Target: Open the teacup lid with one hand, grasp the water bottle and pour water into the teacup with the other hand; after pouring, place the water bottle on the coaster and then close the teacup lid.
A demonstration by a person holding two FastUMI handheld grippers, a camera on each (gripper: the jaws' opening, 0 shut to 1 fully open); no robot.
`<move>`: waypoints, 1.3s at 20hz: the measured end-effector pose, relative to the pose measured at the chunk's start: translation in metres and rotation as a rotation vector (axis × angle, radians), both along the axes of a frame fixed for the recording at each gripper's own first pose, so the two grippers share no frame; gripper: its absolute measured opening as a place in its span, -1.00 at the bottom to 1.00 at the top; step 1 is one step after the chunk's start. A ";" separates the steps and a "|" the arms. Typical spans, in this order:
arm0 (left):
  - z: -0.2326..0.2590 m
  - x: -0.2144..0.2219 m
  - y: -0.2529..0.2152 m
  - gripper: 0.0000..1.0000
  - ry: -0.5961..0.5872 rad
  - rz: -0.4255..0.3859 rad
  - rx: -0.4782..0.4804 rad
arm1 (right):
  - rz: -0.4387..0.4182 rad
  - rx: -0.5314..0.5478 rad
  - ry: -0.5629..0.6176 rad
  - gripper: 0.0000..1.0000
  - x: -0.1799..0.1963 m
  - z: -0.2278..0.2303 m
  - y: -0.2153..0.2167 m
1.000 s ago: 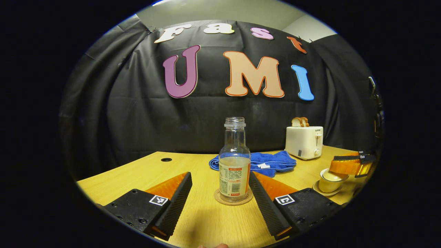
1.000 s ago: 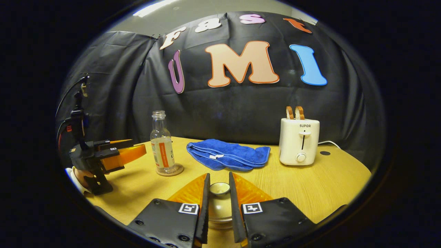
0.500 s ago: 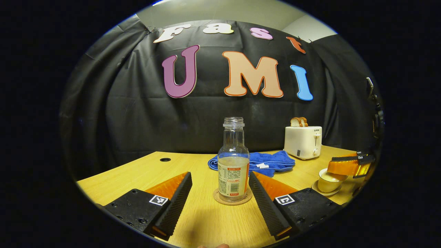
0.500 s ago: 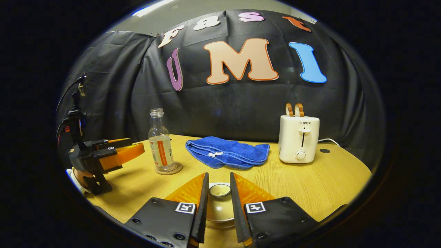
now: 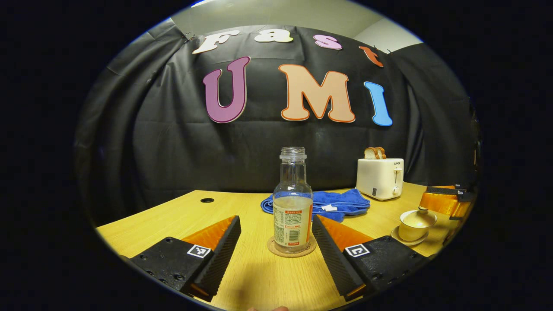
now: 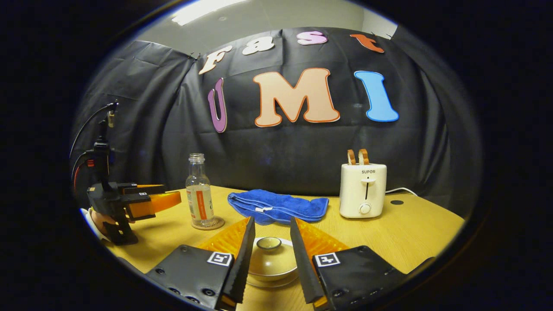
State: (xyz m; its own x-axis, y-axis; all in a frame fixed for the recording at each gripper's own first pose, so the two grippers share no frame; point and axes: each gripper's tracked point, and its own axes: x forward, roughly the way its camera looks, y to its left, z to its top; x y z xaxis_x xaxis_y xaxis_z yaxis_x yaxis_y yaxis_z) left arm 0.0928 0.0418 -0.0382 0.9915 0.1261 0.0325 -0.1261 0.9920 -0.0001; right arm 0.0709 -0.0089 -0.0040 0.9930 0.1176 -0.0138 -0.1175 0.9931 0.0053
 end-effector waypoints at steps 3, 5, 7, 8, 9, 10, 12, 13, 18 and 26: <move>0.000 0.000 0.001 0.92 0.000 0.005 0.000 | -0.055 -0.006 -0.007 0.17 -0.002 0.002 -0.013; -0.001 -0.003 0.003 0.92 0.000 0.015 -0.001 | -0.113 -0.007 -0.012 0.53 -0.007 0.004 -0.028; -0.001 -0.006 0.010 0.92 0.002 0.050 -0.001 | -0.179 -0.010 -0.017 0.89 -0.014 0.005 -0.045; 0.000 -0.008 0.013 0.92 0.003 0.065 -0.001 | -0.222 -0.011 -0.019 0.89 -0.017 0.006 -0.056; -0.001 -0.009 0.015 0.93 0.003 0.084 -0.002 | -0.268 -0.013 -0.022 0.63 -0.021 0.007 -0.067; 0.000 -0.012 0.019 0.92 0.002 0.103 -0.002 | -0.321 -0.015 -0.024 0.75 -0.026 0.008 -0.080; -0.001 -0.015 0.024 0.92 0.003 0.136 -0.002 | -0.442 -0.020 -0.031 0.77 -0.036 0.009 -0.107; -0.002 -0.016 0.026 0.92 0.003 0.149 -0.002 | -0.500 -0.021 -0.034 0.77 -0.041 0.011 -0.119; -0.001 -0.019 0.027 0.92 0.004 0.162 -0.003 | -0.624 -0.026 -0.040 0.80 -0.053 0.012 -0.142; -0.001 -0.018 0.022 0.92 0.003 0.134 -0.003 | -0.622 -0.025 -0.040 0.80 -0.052 0.010 -0.143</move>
State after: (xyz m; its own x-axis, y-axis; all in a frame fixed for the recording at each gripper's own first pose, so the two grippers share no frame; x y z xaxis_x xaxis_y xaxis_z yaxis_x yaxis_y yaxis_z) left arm 0.0752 0.0641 -0.0396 0.9658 0.2578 0.0289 -0.2579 0.9662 -0.0023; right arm 0.0185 -0.1518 0.0063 0.8751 -0.4831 0.0298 0.4836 0.8752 -0.0111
